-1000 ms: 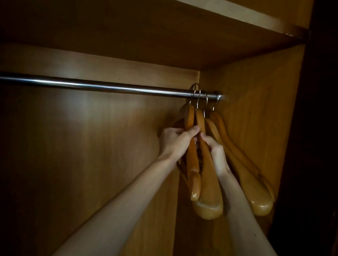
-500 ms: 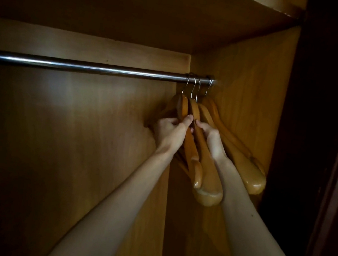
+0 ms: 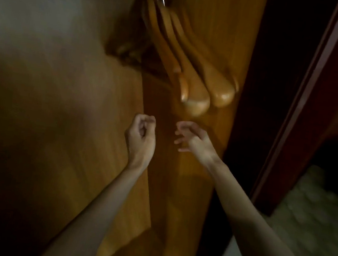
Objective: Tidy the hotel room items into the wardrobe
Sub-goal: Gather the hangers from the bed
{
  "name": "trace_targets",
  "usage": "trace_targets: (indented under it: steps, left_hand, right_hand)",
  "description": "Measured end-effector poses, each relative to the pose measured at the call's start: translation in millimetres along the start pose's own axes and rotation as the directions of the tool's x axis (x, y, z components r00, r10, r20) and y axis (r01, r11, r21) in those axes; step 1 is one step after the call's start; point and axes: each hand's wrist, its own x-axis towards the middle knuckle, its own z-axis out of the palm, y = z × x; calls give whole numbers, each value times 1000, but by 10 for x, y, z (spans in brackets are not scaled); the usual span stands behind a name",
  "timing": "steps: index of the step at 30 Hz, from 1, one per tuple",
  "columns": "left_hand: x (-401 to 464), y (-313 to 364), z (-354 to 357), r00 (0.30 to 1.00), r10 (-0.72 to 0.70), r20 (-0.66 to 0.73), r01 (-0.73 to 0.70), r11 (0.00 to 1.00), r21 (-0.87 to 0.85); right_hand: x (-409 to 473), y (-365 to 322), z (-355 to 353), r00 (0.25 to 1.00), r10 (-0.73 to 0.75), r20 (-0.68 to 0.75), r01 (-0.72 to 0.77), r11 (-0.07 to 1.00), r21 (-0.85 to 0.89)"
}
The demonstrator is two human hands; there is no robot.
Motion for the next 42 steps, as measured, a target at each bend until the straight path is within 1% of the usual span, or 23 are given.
trace_targets:
  steps: [1, 2, 4, 6, 8, 11, 13, 15, 16, 18, 20, 22, 23, 26, 29, 31, 35, 37, 40, 42]
  left_hand:
    - [-172, -225, 44, 994, -49, 95, 46, 998, 39]
    - [-358, -438, 85, 973, -108, 203, 91, 992, 89]
    - [-733, -909, 204, 885, -250, 392, 178, 961, 211]
    - [-1143, -1362, 346, 767, -377, 518, 255, 921, 293]
    - [-1581, -1745, 442, 655, -468, 593, 282, 880, 382]
    - [-2227, -2145, 508, 424, -605, 674, 281, 795, 537]
    - [-2630, -2334, 542, 263, -662, 702, 219, 749, 625]
    - [-3026, -2481, 577, 96, -721, 686, 106, 692, 714]
    - [-3222, -2510, 594, 6, -740, 673, 36, 673, 739]
    - [-3614, -2528, 635, -151, -744, 651, -85, 665, 742]
    - [-4019, -2494, 680, -276, -717, 640, -192, 694, 694]
    - [-4423, -2436, 721, -373, -684, 627, -272, 727, 631]
    - [-4631, -2380, 744, -415, -663, 623, -296, 746, 596]
    - [-5158, -2192, 769, -514, -633, 579, -353, 771, 530]
    - [-5769, -1897, 765, -602, -623, 499, -420, 779, 466]
    - [-6160, -1669, 774, -647, -613, 453, -472, 789, 394]
    - [-6931, -1241, 763, -731, -566, 380, -555, 818, 151]
    - [-7288, -1032, 772, -764, -547, 342, -572, 820, 35]
    - [-7777, -691, 860, -801, -497, 334, -547, 835, -67]
    - [-8061, -511, 962, -813, -468, 347, -529, 842, -106]
  right_hand:
    - [-119, 234, -12, 999, 29, -13, -30, 997, -68]
    - [-242, 532, -16, 998, 55, -22, -57, 991, -123]
    - [-444, 1075, -31, 985, 157, -72, -168, 969, -183]
    - [-638, 1528, -37, 954, 270, -128, -291, 937, -194]
    - [-916, 1990, -46, 903, 395, -171, -424, 885, -195]
    - [-1448, 2657, -82, 798, 556, -233, -595, 789, -156]
    - [-1884, 3044, -119, 711, 641, -289, -692, 712, -121]
    - [-2373, 3374, -138, 610, 723, -324, -780, 621, -81]
    - [-2646, 3520, -139, 546, 765, -343, -823, 567, -46]
    - [-3218, 3724, -112, 416, 830, -371, -881, 469, 62]
    - [-3802, 3852, -49, 295, 874, -386, -902, 388, 189]
    - [-4379, 3909, 29, 173, 895, -412, -903, 311, 297]
    - [-4681, 3931, 89, 104, 899, -425, -890, 275, 365]
    - [-5488, 4003, 352, -69, 901, -427, -809, 200, 552]
    - [-6308, 3968, 747, -241, 872, -426, -632, 192, 751]
    - [-6785, 3910, 1021, -321, 859, -400, -543, 179, 820]
    - [-7631, 3844, 1508, -426, 854, -299, -375, 135, 917]
    - [-7958, 3838, 1664, -462, 848, -258, -297, 127, 947]
    - [-8319, 3835, 1652, -466, 855, -226, -226, 132, 965]
    - [-8521, 3857, 1462, -457, 860, -227, -197, 151, 969]
